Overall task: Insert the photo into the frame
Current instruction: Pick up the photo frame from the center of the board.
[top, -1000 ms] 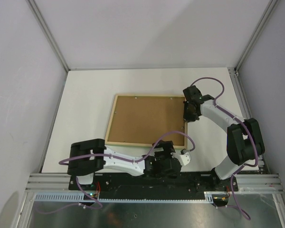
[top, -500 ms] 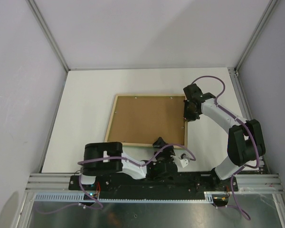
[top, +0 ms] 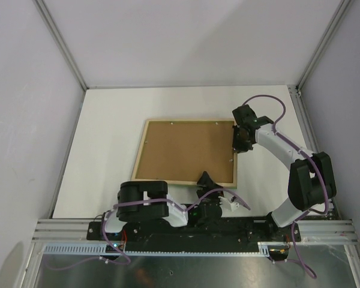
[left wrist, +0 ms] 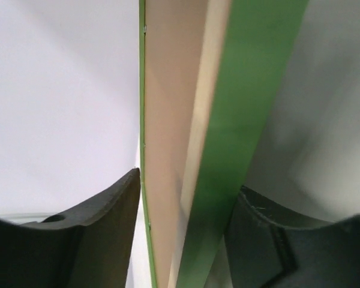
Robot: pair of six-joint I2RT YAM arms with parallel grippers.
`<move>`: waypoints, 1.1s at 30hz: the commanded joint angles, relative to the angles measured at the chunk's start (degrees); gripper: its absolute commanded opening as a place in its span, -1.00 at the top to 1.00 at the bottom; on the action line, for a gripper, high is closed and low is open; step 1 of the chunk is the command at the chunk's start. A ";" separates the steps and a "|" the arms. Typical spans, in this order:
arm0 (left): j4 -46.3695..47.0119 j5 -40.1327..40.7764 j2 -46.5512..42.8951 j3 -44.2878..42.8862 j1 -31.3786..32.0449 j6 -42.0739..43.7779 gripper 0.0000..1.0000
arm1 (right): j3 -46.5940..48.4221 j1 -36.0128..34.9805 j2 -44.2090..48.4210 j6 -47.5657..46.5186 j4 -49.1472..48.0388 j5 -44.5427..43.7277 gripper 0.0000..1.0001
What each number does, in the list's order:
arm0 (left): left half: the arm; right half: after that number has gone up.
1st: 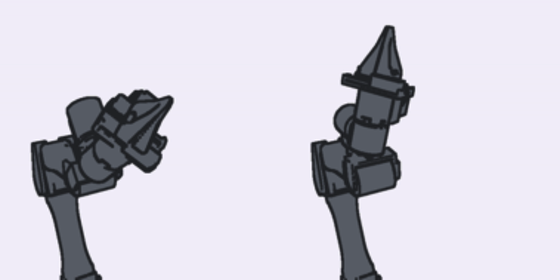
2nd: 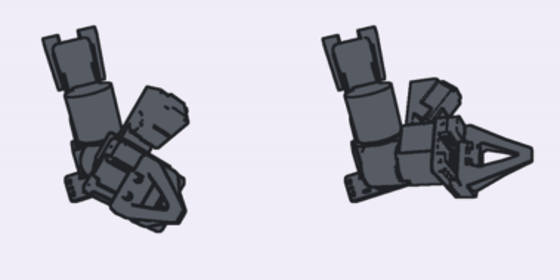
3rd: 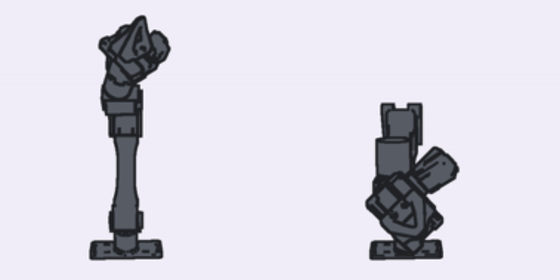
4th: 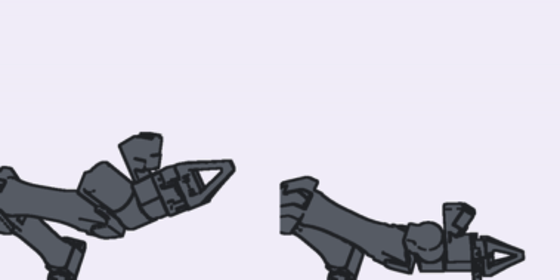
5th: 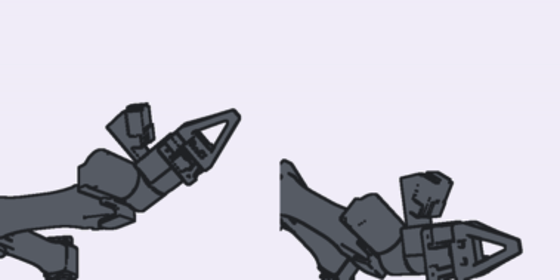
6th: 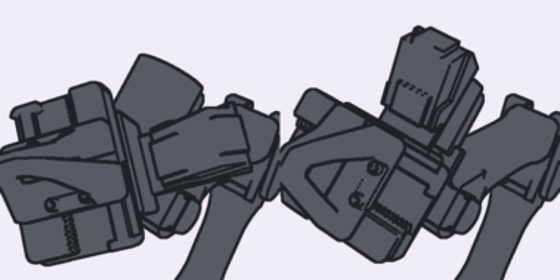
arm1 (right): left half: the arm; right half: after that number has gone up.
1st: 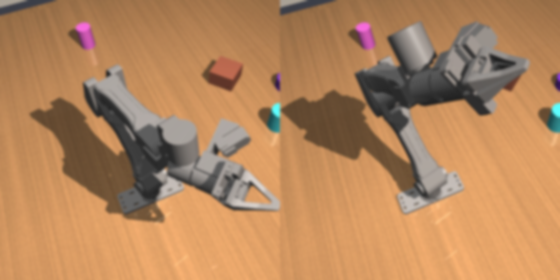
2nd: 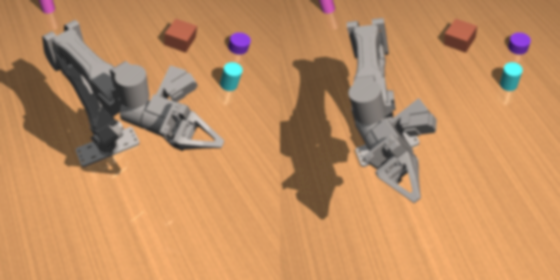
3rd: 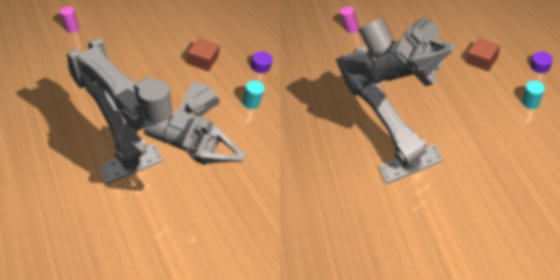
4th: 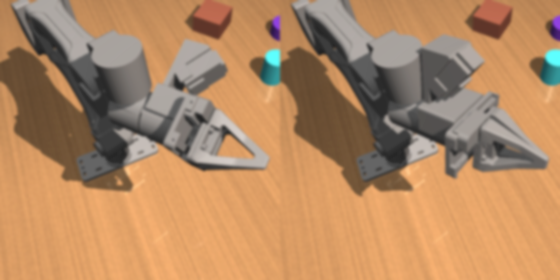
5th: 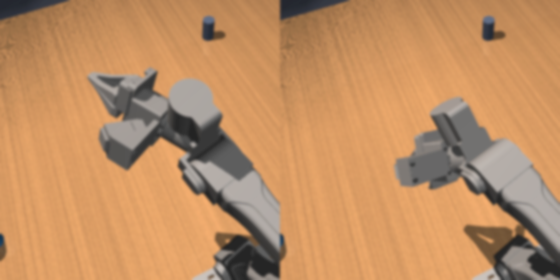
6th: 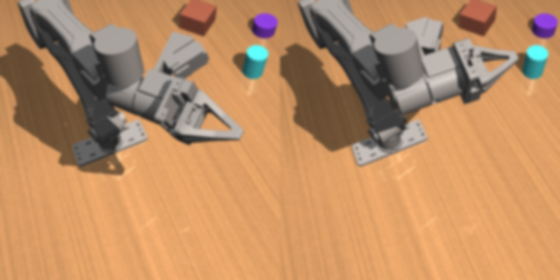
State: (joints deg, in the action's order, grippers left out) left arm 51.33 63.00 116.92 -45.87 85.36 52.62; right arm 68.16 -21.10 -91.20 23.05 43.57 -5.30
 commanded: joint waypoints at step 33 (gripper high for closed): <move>26.50 -3.14 -17.24 -21.03 -10.96 35.13 1.00 | 3.18 12.54 39.45 7.67 -11.57 -8.83 -0.66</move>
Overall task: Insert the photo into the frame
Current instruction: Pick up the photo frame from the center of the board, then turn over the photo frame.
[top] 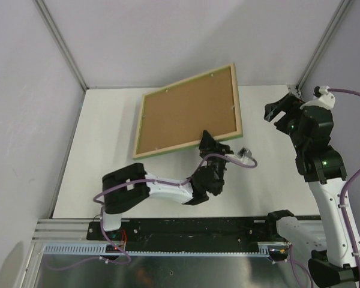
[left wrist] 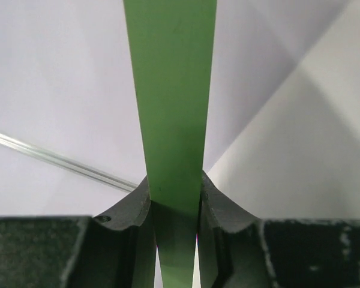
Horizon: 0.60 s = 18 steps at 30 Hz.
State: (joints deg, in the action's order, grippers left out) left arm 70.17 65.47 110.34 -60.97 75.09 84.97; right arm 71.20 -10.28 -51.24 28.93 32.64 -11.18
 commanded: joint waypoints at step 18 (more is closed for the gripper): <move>-58.72 -25.75 -27.63 -25.51 -9.39 -46.77 1.00 | -3.19 16.69 -4.89 4.84 0.54 12.61 -0.66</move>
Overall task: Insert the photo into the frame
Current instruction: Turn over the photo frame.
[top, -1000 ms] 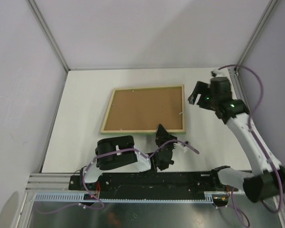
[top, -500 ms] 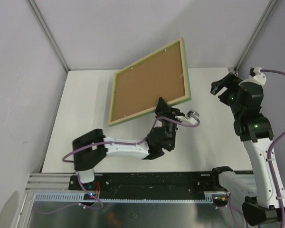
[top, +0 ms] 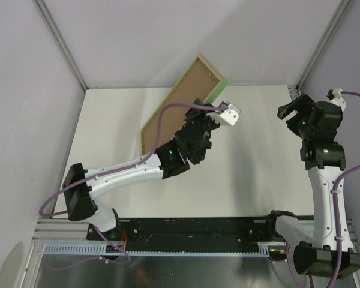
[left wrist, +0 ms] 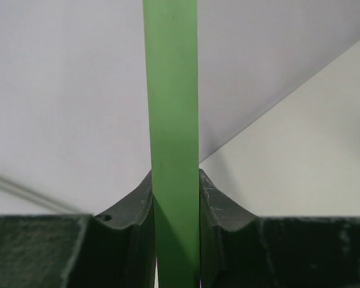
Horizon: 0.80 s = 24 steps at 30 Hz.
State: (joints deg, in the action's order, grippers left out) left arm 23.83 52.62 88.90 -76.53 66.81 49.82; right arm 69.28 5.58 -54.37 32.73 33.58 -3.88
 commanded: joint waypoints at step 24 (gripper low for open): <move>-41.80 -73.96 3.91 -30.35 -48.68 -83.75 1.00 | -7.71 -1.65 -11.16 0.16 -2.57 12.62 -0.64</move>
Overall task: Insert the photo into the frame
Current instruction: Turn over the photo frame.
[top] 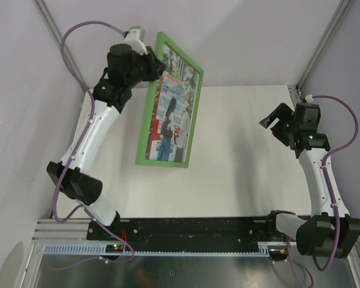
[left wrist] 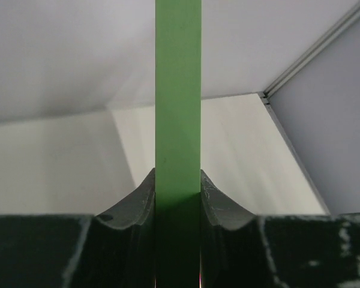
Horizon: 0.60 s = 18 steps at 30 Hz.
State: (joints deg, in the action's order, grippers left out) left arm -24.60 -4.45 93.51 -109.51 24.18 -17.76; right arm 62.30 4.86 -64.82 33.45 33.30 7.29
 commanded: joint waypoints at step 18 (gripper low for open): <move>56.62 -33.61 2.45 48.92 -21.28 -44.14 1.00 | -7.68 -6.10 -9.53 -1.42 -13.23 11.45 -0.66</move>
State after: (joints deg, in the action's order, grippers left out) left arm 10.55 -33.91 96.16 -64.16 2.94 -52.80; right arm 55.99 0.34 -72.18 32.99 25.71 14.35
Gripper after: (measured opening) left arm 0.291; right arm 0.823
